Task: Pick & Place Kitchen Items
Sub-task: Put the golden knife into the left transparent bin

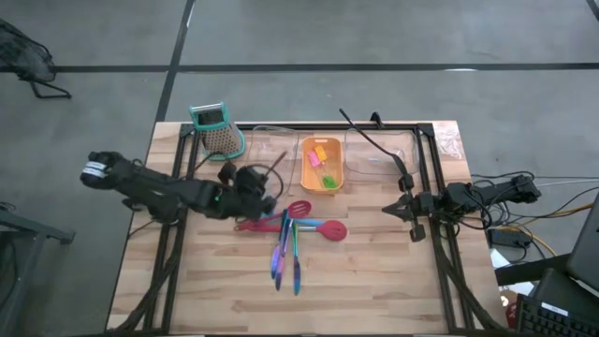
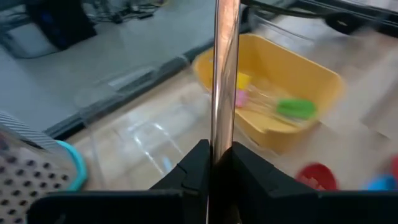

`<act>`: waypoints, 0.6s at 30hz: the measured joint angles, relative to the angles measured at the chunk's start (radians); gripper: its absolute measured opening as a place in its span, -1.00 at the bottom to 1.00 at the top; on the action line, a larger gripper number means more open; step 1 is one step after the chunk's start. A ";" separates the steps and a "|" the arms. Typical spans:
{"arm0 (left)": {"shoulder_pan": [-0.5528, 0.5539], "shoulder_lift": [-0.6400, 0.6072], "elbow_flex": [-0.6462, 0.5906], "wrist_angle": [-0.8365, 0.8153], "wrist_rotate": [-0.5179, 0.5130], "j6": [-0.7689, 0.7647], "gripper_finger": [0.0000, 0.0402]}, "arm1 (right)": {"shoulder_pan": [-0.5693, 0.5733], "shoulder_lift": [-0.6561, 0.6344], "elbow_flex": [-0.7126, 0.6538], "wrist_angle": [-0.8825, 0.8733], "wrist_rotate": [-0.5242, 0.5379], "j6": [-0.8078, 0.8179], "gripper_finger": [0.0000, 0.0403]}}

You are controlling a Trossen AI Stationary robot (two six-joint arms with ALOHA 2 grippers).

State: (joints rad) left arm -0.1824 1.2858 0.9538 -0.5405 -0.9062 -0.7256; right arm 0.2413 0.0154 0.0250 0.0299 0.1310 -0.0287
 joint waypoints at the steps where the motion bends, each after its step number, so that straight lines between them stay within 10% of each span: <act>1: 0.025 0.000 0.001 0.006 0.001 0.012 -0.72 | 0.000 0.000 0.000 0.000 0.000 0.000 -0.96; 18: 0.372 0.064 -0.009 0.242 0.173 0.259 -0.74 | 0.000 0.000 0.000 -0.001 0.000 0.002 -0.96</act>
State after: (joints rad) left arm 0.1898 1.3497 0.9443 -0.2989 -0.7333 -0.4664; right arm 0.2413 0.0157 0.0250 0.0293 0.1313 -0.0266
